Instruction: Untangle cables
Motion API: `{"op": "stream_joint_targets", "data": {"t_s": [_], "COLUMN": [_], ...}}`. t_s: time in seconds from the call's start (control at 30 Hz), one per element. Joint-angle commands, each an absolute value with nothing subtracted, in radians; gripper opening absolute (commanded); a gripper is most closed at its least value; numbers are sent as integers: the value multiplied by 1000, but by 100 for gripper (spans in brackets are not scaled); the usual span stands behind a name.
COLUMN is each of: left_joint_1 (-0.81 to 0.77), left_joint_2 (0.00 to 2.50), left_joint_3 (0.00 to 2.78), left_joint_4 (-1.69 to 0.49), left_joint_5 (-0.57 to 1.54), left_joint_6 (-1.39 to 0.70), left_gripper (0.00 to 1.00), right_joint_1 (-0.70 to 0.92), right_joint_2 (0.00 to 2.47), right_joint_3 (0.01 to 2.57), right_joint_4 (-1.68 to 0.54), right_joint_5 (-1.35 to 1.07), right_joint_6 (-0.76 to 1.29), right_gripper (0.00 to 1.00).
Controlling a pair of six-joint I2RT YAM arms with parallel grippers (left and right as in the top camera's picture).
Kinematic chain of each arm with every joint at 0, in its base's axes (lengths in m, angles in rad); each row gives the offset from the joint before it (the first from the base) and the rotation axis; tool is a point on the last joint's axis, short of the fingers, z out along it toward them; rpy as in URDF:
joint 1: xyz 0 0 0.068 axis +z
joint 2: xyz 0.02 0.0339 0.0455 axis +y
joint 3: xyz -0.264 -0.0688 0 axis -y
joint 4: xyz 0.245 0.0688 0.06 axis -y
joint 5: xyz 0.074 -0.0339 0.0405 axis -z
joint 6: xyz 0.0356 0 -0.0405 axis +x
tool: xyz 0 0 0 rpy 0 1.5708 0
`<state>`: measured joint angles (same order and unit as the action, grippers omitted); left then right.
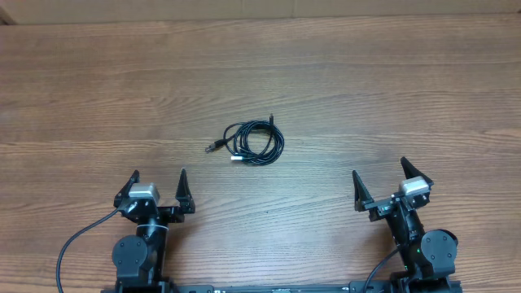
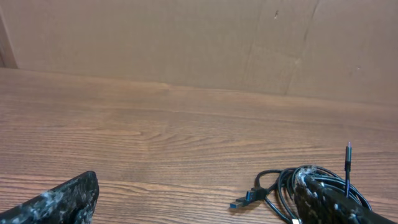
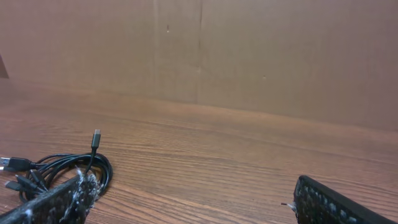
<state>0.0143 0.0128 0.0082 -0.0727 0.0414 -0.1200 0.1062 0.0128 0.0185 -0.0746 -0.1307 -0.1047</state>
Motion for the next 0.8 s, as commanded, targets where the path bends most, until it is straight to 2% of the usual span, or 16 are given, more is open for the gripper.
{"op": "stream_joint_targets", "data": {"t_s": [0.0,0.53,0.77], "left_joint_1": [13,13,13], "left_joint_2": [4,6,62], "left_joint_3": [5,84,223], "left_joint_4": [-70,-158,-329], "left_joint_5": [60,77,76], "left_joint_6": [-101,-161,-157], "left_gripper": [100,100,100], "right_joint_1": [109,109,109], "right_joint_2": [3,3,3], "right_joint_3": [8,8,11], "right_joint_4": [-71,-68,-71], "right_joint_5": [-135,-135,-136], "right_joint_6": [-106,-103,64], "right_gripper": [100,100,100]}}
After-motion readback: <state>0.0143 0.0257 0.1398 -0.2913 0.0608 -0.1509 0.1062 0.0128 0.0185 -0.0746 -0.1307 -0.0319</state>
